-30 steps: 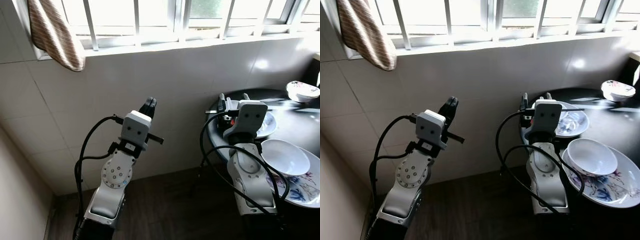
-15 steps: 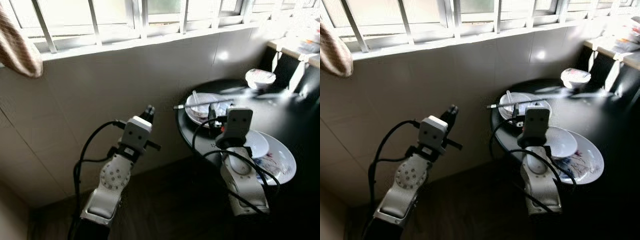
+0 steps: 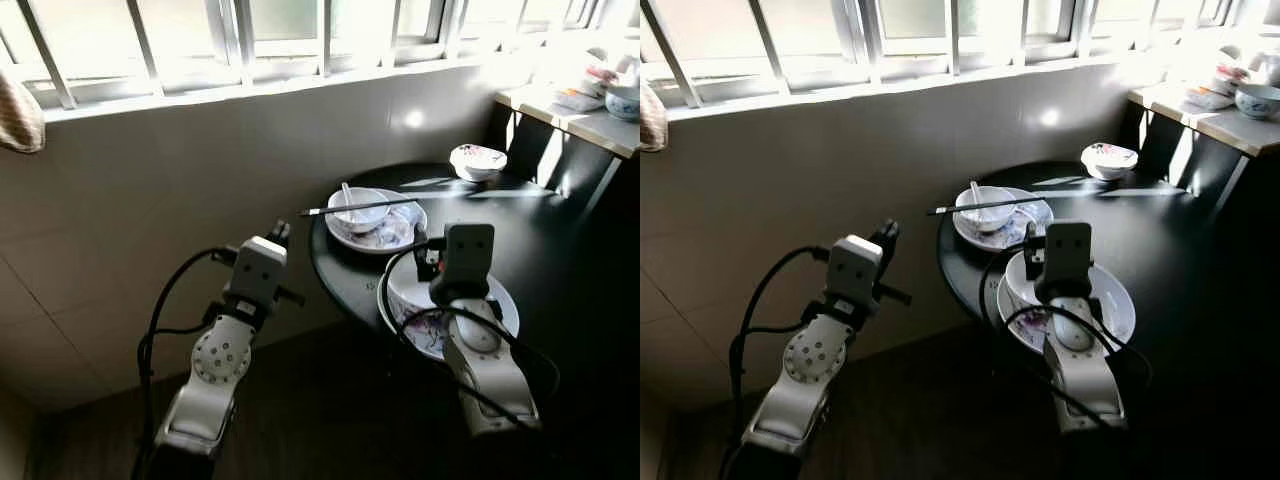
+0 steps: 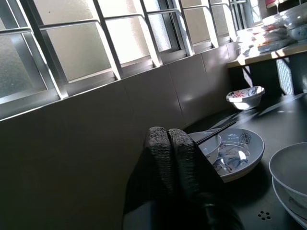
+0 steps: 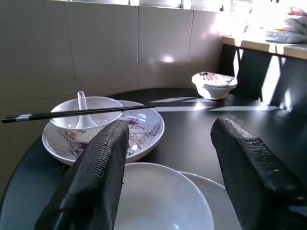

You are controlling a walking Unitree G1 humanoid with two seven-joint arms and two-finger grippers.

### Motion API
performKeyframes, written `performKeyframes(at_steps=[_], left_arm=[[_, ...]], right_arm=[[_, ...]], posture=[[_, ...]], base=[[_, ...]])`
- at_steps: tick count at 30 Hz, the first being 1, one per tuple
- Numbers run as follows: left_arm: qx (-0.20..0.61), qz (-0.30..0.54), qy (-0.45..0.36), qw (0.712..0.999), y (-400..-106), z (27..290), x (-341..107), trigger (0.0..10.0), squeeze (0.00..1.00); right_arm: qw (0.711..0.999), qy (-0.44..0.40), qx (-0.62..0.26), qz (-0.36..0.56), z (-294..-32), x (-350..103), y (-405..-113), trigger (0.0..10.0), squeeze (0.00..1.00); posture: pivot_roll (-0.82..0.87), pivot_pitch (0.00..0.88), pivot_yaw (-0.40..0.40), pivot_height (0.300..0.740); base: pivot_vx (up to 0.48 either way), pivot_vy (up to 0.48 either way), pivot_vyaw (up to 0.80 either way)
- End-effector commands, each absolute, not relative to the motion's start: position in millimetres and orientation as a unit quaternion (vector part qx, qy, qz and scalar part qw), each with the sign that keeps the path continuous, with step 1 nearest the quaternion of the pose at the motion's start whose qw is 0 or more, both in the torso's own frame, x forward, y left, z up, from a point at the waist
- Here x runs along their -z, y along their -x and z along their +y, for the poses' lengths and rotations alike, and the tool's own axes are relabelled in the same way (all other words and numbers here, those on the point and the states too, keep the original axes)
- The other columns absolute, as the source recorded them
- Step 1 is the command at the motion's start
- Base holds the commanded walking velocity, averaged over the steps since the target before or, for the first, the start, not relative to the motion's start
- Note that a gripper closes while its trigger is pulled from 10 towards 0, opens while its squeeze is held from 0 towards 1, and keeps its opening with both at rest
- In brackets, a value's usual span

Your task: Kitchen organization

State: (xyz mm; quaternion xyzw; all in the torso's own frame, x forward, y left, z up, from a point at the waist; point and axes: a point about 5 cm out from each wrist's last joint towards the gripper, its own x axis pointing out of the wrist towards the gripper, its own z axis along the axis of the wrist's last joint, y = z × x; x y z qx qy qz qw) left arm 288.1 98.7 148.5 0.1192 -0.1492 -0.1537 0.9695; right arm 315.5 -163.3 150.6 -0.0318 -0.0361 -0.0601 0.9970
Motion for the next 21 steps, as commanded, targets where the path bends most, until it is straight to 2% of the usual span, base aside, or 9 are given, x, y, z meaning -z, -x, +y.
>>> performKeyframes(at_steps=[1,9,16,21], left_arm=[[0.153,-0.133,-0.130,0.970,-289.5,101.6,-143.5,10.0,0.00],[0.160,-0.096,-0.140,0.972,-288.0,105.1,-129.4,10.0,0.00],[0.172,-0.059,-0.140,0.973,-282.4,109.7,-112.8,10.0,0.00],[0.158,0.006,-0.129,0.979,-278.7,119.4,-79.5,10.0,0.00]], right_arm=[[0.998,0.010,0.061,-0.014,-162.1,-145.9,-316.7,10.0,0.00],[0.991,-0.075,0.094,0.066,-175.9,-127.1,-320.8,10.0,0.00],[0.987,-0.088,0.111,0.076,-185.4,-126.4,-323.2,10.0,0.00],[0.984,-0.094,0.114,0.099,-188.8,-119.9,-325.1,10.0,0.00]], posture=[[0.08,0.000,0.007,0.740],[0.08,0.000,0.008,0.740],[0.08,0.000,0.007,0.740],[0.09,0.000,0.004,0.740]], base=[[0.000,0.000,0.00],[0.000,0.000,0.00],[0.000,0.000,0.00],[0.000,0.000,0.00]])
